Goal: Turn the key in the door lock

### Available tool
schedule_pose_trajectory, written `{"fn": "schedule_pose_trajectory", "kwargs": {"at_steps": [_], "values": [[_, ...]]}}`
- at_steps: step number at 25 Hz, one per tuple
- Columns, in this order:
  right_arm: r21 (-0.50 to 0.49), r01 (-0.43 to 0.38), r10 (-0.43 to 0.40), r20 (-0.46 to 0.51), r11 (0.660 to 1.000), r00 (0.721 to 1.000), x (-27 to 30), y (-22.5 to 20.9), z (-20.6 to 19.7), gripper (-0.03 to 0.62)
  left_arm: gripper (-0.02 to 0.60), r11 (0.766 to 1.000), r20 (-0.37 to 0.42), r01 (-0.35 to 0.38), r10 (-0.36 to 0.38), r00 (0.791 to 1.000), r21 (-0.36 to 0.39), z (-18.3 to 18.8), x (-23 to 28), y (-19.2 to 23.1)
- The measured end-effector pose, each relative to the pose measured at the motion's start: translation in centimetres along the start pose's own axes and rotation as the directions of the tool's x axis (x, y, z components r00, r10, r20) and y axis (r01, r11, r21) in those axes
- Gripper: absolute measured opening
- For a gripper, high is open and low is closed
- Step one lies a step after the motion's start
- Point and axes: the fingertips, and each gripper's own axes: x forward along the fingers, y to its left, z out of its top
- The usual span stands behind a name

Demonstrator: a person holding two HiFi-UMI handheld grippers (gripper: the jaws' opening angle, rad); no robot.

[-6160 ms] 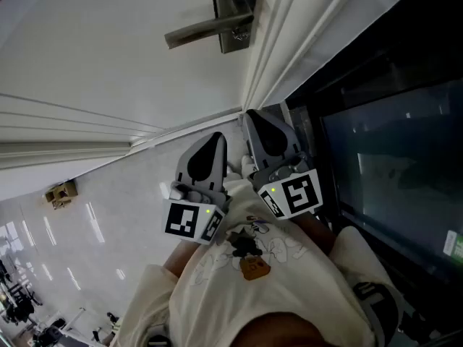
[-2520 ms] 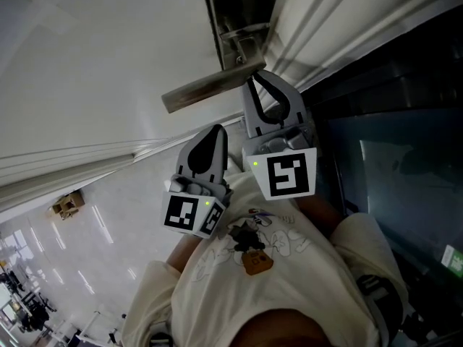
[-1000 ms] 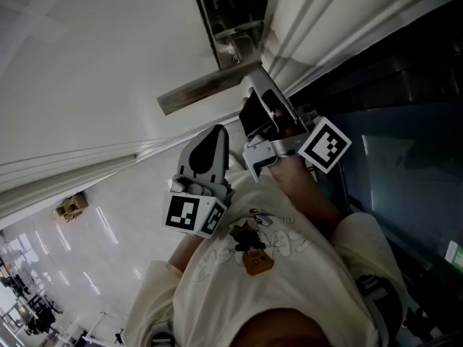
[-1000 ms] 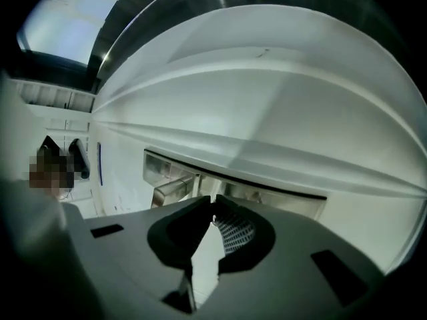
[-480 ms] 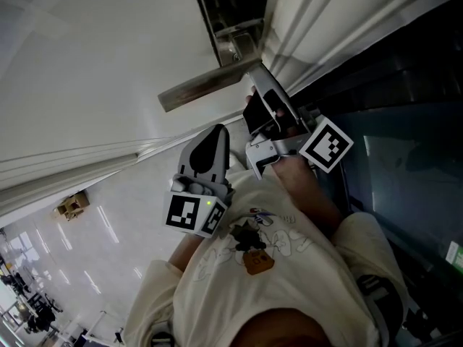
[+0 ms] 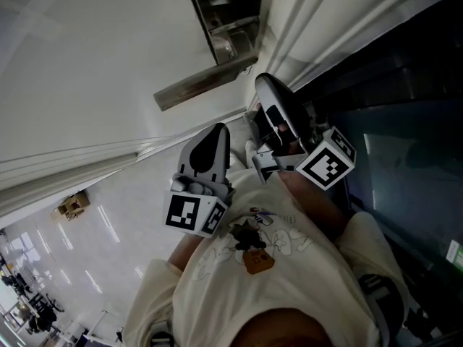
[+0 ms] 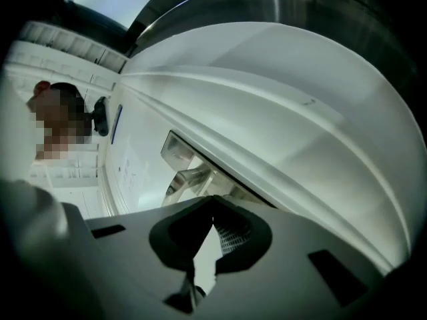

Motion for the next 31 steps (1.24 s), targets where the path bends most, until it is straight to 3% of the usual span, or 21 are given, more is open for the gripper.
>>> {"fn": "schedule_pose_trajectory", "kwargs": {"at_steps": [7,13,24,31], "values": [[-0.228,0.002,-0.017,-0.067,0.974,0.998,-1.1,0.6,-1.3,0.006,0.006,1.000,-0.003,-0.002,0.002,1.000,-0.001,-0.1,0.0,0.0],[-0.418,-0.007,-0.052,-0.129,0.908,0.990,-2.0,1.0,-3.0,0.006,0.006,1.000,0.000,-0.005,0.005,1.000,-0.001,0.0,-0.1,0.1],[-0.566,0.004,-0.121,-0.170,0.824,0.978,-2.8,-0.2,-5.3,0.006,0.006,1.000,0.004,0.010,-0.010,1.000,-0.002,0.2,0.0,-0.4],[-0.608,-0.004,-0.148,-0.199,0.794,0.969,-2.9,-0.8,-6.9,0.006,0.006,1.000,-0.001,0.011,-0.011,1.000,-0.005,0.2,0.1,0.0]]}}
